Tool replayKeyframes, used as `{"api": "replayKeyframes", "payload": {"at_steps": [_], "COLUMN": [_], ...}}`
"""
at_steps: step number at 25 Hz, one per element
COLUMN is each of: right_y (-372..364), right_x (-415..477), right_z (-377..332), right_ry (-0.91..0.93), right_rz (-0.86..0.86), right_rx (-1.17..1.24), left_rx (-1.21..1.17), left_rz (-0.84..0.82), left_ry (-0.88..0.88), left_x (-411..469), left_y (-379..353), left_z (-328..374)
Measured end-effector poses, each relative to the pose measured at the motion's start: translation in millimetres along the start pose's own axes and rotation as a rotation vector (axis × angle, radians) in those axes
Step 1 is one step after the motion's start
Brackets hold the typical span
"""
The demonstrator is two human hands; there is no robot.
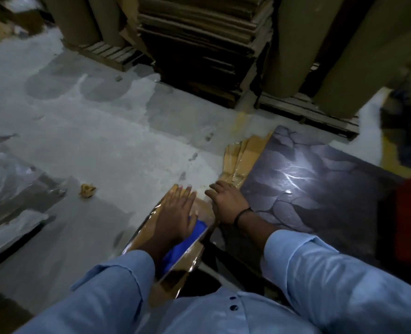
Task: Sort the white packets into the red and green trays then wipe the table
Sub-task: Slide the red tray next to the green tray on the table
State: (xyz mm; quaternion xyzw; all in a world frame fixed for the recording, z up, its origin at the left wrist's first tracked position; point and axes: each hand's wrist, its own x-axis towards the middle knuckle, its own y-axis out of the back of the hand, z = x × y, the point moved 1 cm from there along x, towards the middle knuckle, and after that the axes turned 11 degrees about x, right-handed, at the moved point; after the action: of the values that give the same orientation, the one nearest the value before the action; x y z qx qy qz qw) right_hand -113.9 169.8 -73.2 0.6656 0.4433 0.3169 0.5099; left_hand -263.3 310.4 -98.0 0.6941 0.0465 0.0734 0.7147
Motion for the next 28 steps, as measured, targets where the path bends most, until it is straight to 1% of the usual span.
{"api": "replayKeyframes", "payload": {"at_steps": [3,7,11,14,16,20,23,25,28], "right_y": [36,74,98,112,120,141,152,155,158], "right_x": [-32,-99,-175,-234,-273,-352,-409,-445,-489], "right_z": [36,83,120,146,163,196,230,253,283], "right_ry": [-0.159,-0.395,-0.576,-0.691,-0.736,-0.797,-0.893,-0.948,-1.001], "right_rz": [0.161,0.337,0.449,0.522,0.56,0.638,0.639,0.651,0.644], "right_rx": [0.03,0.014,-0.028,-0.046,-0.054,-0.069,-0.079,-0.065,-0.06], "left_rx": [-0.013,-0.066,-0.191,-0.202,-0.197,-0.187,-0.19,-0.218,-0.264], "left_rz": [0.092,0.187,0.23,0.234,0.24,0.222,0.208,0.188,0.124], "left_ry": [-0.059,-0.223,-0.298,-0.428,-0.481,-0.537,-0.591,-0.564,-0.477], "left_x": [53,108,141,154,159,159,158,158,159], "left_y": [20,42,57,68,71,72,72,72,72], "left_z": [33,103,181,248,292,380,443,482,526]}}
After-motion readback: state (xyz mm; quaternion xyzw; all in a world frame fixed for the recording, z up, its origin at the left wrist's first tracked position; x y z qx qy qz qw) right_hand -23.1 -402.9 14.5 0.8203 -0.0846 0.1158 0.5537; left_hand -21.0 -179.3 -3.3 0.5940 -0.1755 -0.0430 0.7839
